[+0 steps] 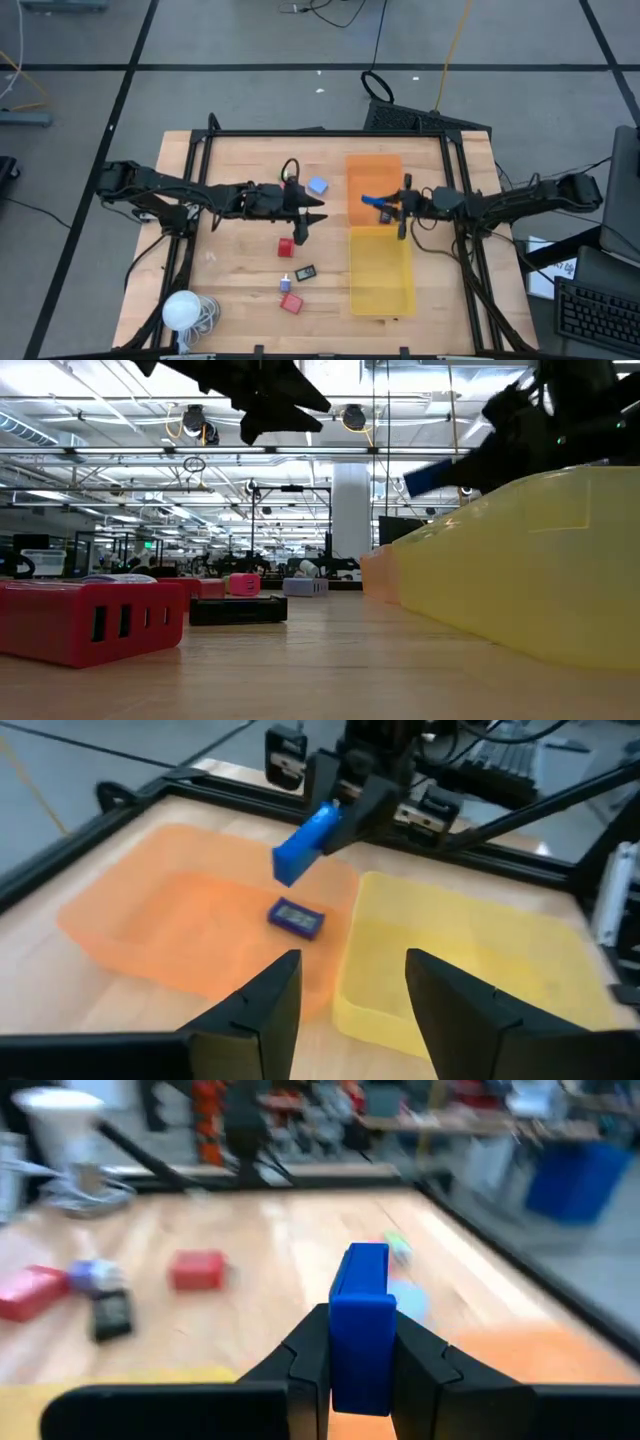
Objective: Pick & Place Office items
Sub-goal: Put the blue timer into the orange bin, then put the black timer into the orange bin
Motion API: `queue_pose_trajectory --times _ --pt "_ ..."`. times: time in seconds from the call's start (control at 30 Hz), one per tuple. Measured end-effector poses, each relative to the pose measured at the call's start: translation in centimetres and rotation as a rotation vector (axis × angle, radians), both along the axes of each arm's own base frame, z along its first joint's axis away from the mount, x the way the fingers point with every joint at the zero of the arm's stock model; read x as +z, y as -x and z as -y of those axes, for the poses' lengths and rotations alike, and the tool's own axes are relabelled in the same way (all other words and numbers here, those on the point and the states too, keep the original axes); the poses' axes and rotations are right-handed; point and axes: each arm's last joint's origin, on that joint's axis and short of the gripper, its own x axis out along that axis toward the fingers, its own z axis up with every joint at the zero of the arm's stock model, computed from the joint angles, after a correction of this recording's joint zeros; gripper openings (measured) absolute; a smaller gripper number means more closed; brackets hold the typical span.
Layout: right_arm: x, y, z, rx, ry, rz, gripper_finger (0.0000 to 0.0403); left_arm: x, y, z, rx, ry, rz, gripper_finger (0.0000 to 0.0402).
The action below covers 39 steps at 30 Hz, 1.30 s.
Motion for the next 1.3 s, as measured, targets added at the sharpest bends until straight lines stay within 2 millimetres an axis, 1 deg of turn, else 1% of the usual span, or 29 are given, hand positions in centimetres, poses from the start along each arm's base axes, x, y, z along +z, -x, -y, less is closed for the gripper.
queue_pose_trajectory --times 0.13,0.33,0.4,0.57,0.83,0.97,1.2,1.3 --pt "-1.2 0.3 1.0 -0.025 -0.086 -0.109 0.0053 -0.8 0.2 -0.3 0.041 -0.019 -0.02 0.0164" --pt "-2.1 0.4 1.9 -0.064 -0.158 -0.191 0.0053 -2.6 0.8 -0.9 0.083 0.013 -0.001 0.015" --pt "-2.3 0.5 2.2 -0.07 -0.169 -0.205 0.0053 -3.3 1.1 -1.2 0.099 0.028 -0.003 0.0147" --pt "-2.4 0.6 2.5 -0.084 -0.173 -0.212 0.0062 -4.2 1.5 -1.8 0.16 0.09 -0.008 0.0151" --pt "-2.2 0.5 2.5 -0.07 -0.166 -0.191 0.0068 -4.5 1.6 -2.0 0.194 0.16 -0.005 0.017" --pt "-2.0 0.5 2.5 -0.07 -0.165 -0.179 0.0098 -4.5 1.6 -1.9 0.192 0.161 -0.006 0.0179" --pt "-1.7 0.4 2.5 -0.075 -0.191 -0.135 0.0182 -4.5 1.6 -1.9 0.192 0.161 -0.006 0.019" --pt "-1.4 0.3 2.6 -0.068 -0.185 -0.1 0.0211 -4.5 1.6 -1.9 0.192 0.162 -0.006 0.0191"
